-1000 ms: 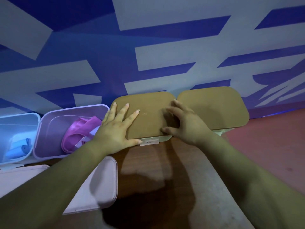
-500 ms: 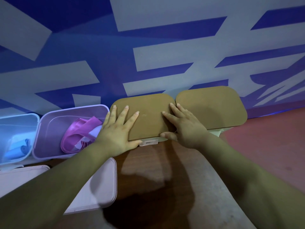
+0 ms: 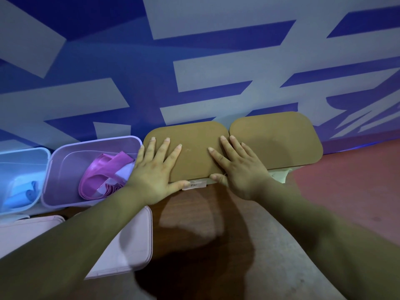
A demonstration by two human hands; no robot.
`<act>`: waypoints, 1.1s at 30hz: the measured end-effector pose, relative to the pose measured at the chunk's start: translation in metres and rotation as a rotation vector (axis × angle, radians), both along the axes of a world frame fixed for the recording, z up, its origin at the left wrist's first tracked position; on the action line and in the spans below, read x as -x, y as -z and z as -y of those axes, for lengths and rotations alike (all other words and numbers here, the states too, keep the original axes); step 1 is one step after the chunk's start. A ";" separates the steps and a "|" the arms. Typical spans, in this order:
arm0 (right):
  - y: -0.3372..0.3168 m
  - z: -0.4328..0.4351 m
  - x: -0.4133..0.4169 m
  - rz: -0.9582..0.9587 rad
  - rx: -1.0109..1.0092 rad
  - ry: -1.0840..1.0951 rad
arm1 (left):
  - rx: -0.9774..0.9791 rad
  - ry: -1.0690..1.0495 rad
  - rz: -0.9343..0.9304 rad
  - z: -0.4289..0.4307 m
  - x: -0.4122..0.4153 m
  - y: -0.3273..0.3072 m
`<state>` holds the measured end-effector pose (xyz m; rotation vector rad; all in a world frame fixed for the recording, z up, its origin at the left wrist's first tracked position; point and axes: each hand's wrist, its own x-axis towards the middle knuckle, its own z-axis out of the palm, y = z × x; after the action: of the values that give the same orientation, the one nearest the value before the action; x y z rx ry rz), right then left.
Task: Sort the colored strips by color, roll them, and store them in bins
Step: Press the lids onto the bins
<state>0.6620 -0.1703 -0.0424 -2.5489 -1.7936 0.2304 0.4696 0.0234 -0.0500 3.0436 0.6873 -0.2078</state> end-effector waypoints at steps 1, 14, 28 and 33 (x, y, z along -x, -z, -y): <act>0.000 0.000 -0.001 -0.007 0.010 -0.002 | -0.008 -0.002 -0.011 0.000 0.000 0.000; 0.011 0.002 0.000 0.113 -0.023 -0.019 | -0.013 0.004 -0.044 0.001 -0.003 0.003; 0.016 0.005 0.002 0.157 -0.133 -0.086 | -0.034 0.085 -0.066 -0.003 0.000 0.002; 0.015 0.009 0.001 0.160 -0.096 -0.077 | -0.067 0.084 -0.061 0.000 0.003 0.001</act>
<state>0.6614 -0.1791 -0.0574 -2.4988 -1.9077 -0.0602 0.4668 0.0235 -0.0515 3.1450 0.5816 -0.2861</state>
